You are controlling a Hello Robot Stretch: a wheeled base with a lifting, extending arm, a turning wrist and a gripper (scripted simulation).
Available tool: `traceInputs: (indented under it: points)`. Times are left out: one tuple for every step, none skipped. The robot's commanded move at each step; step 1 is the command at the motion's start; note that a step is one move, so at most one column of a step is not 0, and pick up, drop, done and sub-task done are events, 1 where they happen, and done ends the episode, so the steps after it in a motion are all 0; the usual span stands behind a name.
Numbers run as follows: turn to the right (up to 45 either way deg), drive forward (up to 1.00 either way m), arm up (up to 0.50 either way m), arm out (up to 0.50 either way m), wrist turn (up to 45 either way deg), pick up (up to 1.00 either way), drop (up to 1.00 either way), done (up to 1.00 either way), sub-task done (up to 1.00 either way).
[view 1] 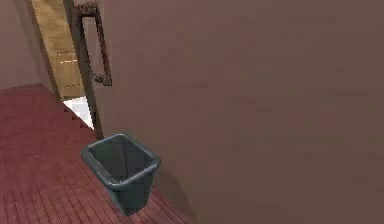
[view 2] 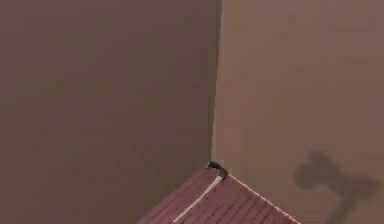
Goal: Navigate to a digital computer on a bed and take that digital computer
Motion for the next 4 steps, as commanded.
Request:
traceInputs:
  points:
    - [0.0,0.05,0.0,0.0,0.0,0.0,0.0,0.0,0.0]
    - [-45.0,0.0,0.0,0.0,0.0,0.0,0.0,0.0,0.0]
    - [-15.0,0.0,0.0,0.0,0.0,0.0,0.0,0.0,0.0]
    - [0.0,0.55,0.0,0.0,0.0,0.0,0.0,0.0,0.0]
